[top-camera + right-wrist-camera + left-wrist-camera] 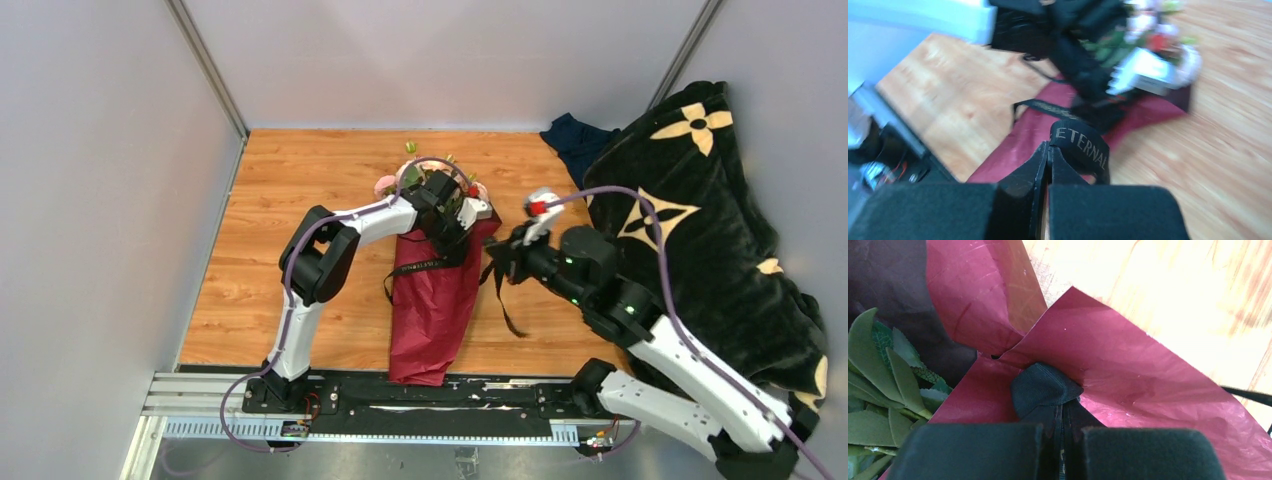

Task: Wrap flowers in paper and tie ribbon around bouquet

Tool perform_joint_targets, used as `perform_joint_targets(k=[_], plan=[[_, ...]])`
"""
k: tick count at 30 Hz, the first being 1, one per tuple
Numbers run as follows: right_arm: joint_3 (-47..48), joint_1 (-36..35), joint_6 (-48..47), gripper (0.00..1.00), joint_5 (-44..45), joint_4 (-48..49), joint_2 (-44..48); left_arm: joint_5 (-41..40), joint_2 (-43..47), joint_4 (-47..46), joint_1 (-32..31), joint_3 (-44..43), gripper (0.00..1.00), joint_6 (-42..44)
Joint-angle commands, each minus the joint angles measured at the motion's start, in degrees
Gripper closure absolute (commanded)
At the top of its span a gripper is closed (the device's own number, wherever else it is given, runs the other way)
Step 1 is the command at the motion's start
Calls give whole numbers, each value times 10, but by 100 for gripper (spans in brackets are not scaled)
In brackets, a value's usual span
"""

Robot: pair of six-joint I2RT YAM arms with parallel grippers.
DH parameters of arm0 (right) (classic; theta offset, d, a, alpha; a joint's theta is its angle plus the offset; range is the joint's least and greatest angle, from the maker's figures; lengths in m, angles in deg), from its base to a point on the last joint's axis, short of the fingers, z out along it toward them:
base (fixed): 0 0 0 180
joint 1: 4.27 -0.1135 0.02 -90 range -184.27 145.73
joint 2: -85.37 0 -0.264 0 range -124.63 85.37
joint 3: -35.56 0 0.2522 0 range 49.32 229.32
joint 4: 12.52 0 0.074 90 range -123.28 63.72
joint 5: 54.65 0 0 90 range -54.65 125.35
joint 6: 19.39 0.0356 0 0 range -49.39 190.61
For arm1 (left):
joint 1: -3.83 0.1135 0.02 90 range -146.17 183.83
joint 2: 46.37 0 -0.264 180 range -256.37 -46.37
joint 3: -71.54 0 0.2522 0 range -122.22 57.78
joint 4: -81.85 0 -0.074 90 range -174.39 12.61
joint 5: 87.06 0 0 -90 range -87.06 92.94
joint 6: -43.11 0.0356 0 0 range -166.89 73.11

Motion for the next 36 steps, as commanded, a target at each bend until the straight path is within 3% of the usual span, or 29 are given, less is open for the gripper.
perform_joint_targets(k=[1,5,8,10,15,18,22,25,28,33,35,36], plan=[[15,-70,-115,100,-196,102,-134,15,-12,7,2,-16,100,-4],[98,-118,-179,99,-254,114,-277,27,-2,9,9,-9,100,2],[110,-124,-200,64,-266,127,-337,34,8,6,22,0,100,7],[123,-126,-208,50,-246,96,-359,38,13,6,27,5,100,15],[133,-128,-219,39,-214,-14,-337,40,12,10,29,1,100,24],[87,-121,-156,29,-100,-35,-279,38,9,9,29,-3,100,23],[-6,-37,11,34,-6,-79,-232,40,10,7,29,-3,100,21],[-77,9,96,28,-2,-105,-219,41,14,5,29,4,100,21],[-113,17,105,21,-25,-97,-249,41,17,4,29,8,100,22],[-113,18,72,21,-87,-57,-333,39,23,6,29,13,100,24],[-121,23,70,26,-82,-22,-354,38,26,5,29,17,100,25],[-126,27,67,38,-82,-8,-369,37,29,5,29,19,100,26]])
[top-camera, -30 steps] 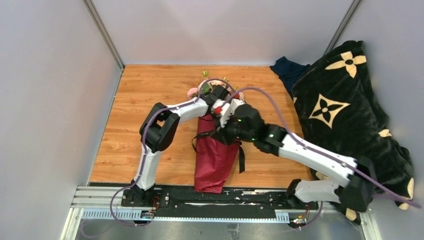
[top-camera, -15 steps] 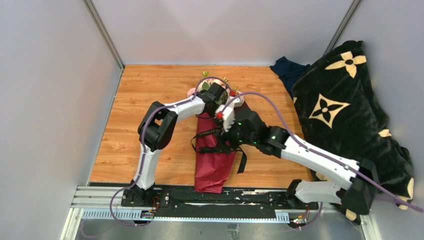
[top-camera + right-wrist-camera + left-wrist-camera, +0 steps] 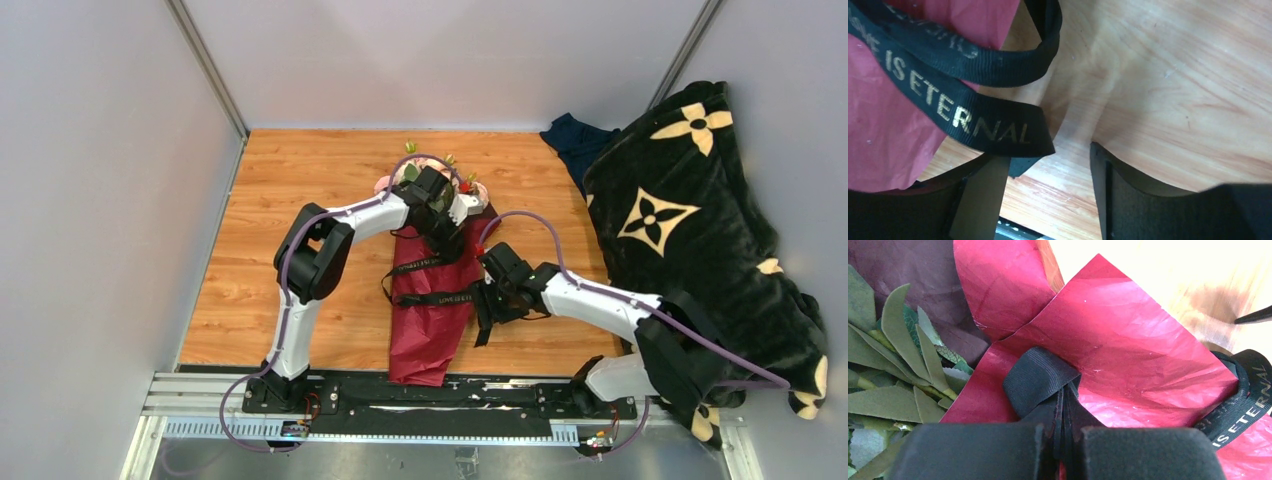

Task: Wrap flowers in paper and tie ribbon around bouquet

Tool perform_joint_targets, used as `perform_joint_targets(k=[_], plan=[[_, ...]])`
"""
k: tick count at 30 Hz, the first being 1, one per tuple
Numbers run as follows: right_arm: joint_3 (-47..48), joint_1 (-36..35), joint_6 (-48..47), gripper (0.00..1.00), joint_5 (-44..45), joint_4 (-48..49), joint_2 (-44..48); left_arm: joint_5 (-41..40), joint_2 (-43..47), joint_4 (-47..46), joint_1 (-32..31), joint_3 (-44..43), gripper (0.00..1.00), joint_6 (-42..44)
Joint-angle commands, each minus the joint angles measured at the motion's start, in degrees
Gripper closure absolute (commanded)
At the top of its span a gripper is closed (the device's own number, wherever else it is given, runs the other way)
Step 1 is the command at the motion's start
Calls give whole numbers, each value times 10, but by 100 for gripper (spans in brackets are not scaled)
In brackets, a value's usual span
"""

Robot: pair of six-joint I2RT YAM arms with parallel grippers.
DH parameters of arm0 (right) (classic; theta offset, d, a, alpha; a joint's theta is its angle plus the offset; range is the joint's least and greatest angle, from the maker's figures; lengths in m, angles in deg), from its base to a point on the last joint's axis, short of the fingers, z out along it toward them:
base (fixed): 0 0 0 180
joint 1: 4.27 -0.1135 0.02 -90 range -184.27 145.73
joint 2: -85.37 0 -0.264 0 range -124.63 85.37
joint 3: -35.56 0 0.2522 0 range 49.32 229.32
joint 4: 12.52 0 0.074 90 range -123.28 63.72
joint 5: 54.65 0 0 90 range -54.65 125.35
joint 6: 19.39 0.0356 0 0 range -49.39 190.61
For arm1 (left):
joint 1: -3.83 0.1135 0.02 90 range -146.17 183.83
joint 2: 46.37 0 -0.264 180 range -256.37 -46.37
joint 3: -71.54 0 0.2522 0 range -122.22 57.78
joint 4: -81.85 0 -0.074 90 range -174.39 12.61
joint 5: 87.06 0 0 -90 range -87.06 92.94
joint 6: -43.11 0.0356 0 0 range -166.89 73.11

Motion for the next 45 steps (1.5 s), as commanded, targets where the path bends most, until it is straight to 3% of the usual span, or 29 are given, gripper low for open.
perform_joint_targets(k=[1,2,3,4,5,9,12,15,20,26,28,31,33,36,40,45], plan=[[-13,18,3,48,-9,62,-37,8,27,3,0,12,100,10],[-15,21,3,68,1,68,-42,8,27,4,0,13,100,13],[-15,22,0,81,10,71,-42,7,28,6,0,11,100,14],[-15,22,-6,93,12,73,-36,7,27,9,0,10,100,17],[-15,23,-13,100,14,71,-24,6,27,11,0,9,100,18],[-1,-5,-77,100,-10,34,60,6,23,13,0,1,100,25],[57,-117,-180,100,-15,-4,136,9,12,19,0,-17,100,26],[134,-186,-226,100,-21,11,145,21,2,25,0,-27,100,27],[257,-235,-345,100,-7,103,36,26,3,32,0,-29,100,36],[331,-232,-462,100,183,232,-110,32,13,51,0,-26,100,69],[353,-227,-481,89,217,234,-153,33,12,57,0,-26,100,80],[410,-221,-468,53,251,167,-201,32,8,58,0,-27,100,86],[434,-222,-439,46,249,102,-204,33,6,57,0,-28,100,85],[407,-222,-404,45,167,55,-147,33,4,52,0,-29,100,83],[285,-207,-363,50,78,88,-20,32,3,50,0,-29,100,82],[113,-50,-168,67,-93,211,98,40,11,48,0,-23,100,78]])
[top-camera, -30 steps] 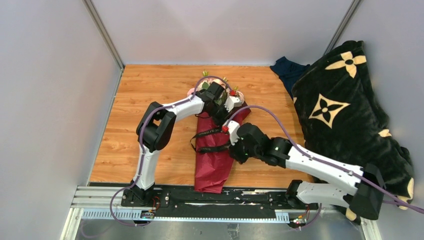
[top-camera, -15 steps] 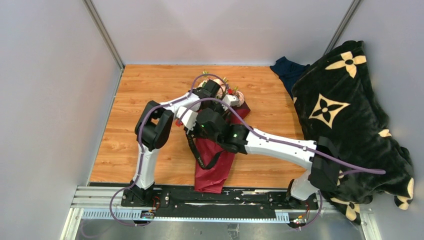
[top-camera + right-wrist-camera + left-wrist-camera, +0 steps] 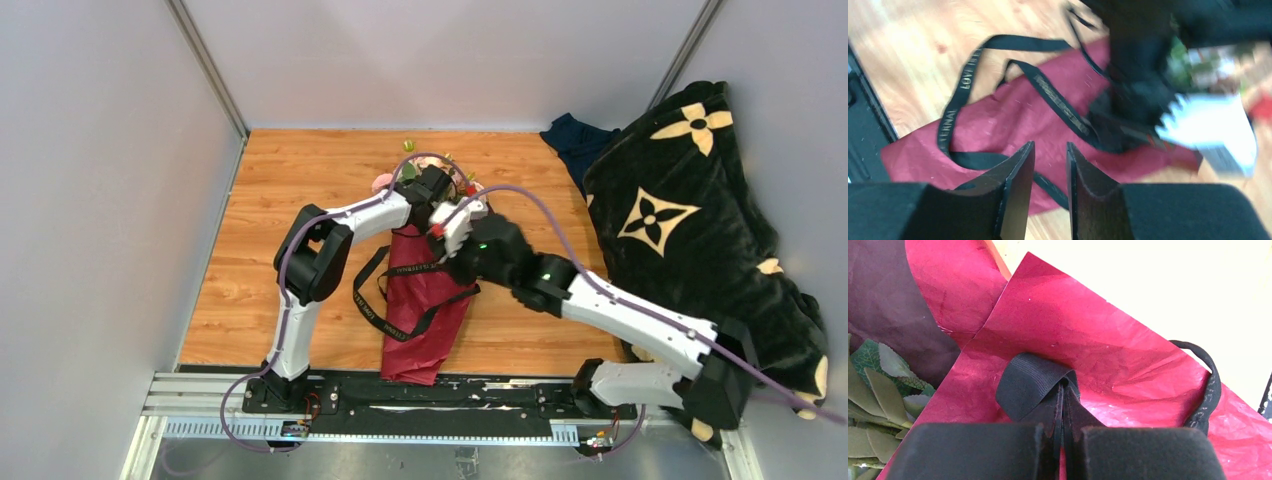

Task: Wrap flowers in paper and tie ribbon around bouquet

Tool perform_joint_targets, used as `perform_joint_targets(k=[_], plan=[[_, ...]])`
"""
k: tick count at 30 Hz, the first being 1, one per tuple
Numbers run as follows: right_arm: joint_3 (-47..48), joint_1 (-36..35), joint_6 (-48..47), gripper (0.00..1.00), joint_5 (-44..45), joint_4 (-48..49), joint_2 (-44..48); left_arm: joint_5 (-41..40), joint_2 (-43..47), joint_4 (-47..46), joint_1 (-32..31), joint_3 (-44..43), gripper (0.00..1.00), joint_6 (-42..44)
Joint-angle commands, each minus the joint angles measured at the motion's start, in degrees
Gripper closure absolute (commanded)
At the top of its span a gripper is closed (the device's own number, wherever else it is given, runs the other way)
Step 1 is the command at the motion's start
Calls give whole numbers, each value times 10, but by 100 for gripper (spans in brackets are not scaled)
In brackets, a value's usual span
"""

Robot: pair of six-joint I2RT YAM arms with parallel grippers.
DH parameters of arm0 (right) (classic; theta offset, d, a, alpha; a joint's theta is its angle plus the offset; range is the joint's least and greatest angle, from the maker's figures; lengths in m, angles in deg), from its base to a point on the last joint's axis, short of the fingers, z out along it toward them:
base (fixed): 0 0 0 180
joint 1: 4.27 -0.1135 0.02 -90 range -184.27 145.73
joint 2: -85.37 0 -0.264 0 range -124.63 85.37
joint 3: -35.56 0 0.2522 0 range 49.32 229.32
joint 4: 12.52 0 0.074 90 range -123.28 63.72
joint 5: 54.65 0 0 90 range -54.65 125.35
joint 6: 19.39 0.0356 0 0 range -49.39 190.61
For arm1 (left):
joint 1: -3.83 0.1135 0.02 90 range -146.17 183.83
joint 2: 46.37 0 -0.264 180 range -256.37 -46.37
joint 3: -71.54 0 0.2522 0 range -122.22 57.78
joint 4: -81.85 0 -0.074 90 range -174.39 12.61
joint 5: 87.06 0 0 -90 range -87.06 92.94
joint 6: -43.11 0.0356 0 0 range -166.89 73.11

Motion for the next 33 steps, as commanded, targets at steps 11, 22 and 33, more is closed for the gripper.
perform_joint_targets(k=[11,22,33], plan=[[-248,272,254,71,-167,236,106,16,17,-8,8,5,100,-1],[-188,322,257,67,-253,331,-94,26,16,-5,8,6,100,-6],[-151,323,238,70,-244,333,-186,32,16,-6,8,7,100,-8]])
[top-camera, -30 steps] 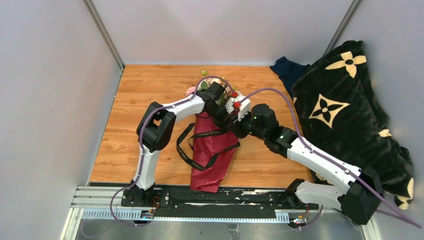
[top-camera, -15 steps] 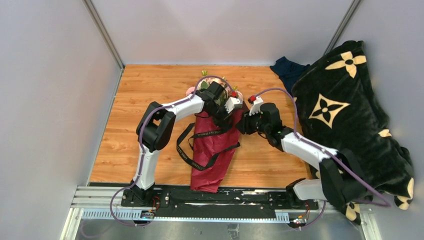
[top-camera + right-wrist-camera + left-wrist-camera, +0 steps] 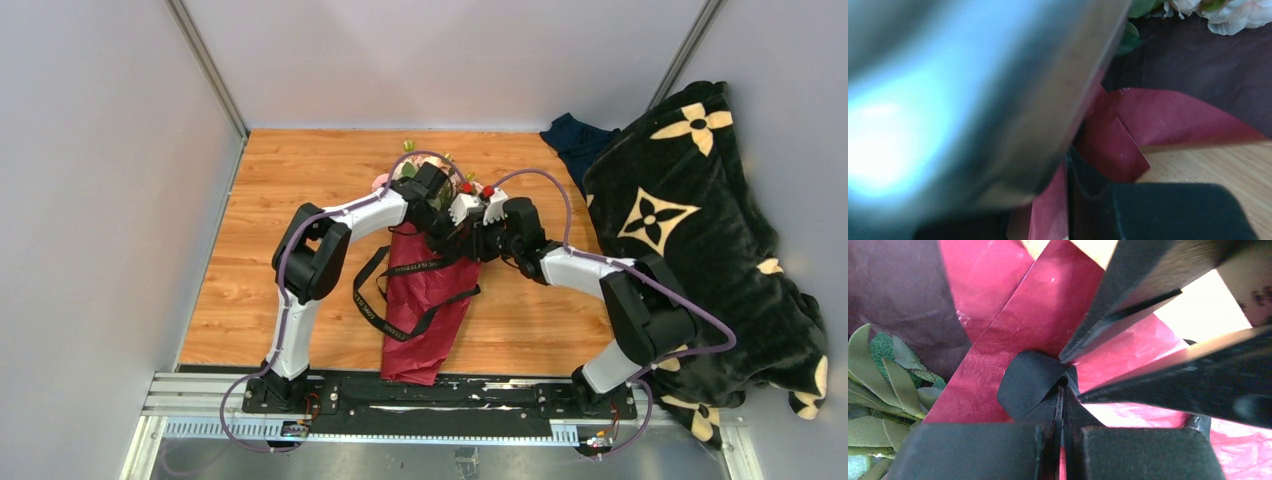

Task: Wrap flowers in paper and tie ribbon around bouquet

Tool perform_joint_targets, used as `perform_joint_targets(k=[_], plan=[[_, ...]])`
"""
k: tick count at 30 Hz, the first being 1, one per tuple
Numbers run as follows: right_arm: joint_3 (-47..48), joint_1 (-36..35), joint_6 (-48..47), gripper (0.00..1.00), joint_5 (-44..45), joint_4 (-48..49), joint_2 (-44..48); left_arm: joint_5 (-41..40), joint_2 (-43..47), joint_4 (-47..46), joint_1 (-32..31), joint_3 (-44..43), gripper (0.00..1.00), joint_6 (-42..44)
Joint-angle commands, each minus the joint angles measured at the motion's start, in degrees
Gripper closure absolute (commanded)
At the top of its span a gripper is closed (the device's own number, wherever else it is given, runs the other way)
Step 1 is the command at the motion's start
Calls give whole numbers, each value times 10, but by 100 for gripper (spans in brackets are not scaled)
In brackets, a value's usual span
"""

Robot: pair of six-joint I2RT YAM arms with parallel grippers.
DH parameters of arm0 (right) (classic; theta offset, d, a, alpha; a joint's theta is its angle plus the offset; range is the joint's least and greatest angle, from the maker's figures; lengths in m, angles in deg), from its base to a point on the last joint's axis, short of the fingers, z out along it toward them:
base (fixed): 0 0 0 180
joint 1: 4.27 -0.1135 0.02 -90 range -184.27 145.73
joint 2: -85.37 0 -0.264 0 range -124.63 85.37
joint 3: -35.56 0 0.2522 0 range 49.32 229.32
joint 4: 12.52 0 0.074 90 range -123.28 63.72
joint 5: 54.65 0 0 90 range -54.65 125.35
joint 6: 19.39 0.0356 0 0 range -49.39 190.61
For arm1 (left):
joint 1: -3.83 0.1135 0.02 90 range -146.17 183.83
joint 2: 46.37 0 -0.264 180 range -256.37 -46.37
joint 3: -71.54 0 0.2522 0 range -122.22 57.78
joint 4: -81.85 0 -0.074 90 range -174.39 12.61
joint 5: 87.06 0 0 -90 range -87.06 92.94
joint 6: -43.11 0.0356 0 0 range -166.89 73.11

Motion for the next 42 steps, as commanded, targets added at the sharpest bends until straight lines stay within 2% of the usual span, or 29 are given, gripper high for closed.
perform_joint_targets(k=[1,7,14,21,22,24,26,27,29,34,39,42], plan=[[21,7,-21,70,11,4,-16,15,16,-3,-2,7,100,-4],[26,11,-18,69,9,18,-41,23,11,-3,-2,5,100,-4],[18,10,-9,73,56,46,-49,43,9,-4,-4,7,100,-2],[25,10,-2,77,65,54,-70,52,8,-4,-9,10,100,4],[24,10,-1,80,63,57,-71,54,9,-4,-8,10,100,4],[23,10,4,96,63,56,-69,53,9,-2,-8,11,100,7],[15,11,8,100,69,55,-61,53,10,15,-8,6,100,19],[10,11,9,100,72,54,-55,52,11,36,-8,-5,92,33],[-3,11,10,100,75,49,-47,29,23,85,-8,-24,64,64],[-38,11,21,100,65,60,-48,-54,95,140,-8,-38,26,97],[-61,10,21,100,72,51,-24,-133,179,176,42,5,19,78],[-63,10,17,100,69,39,-10,-240,210,174,89,67,28,49]])
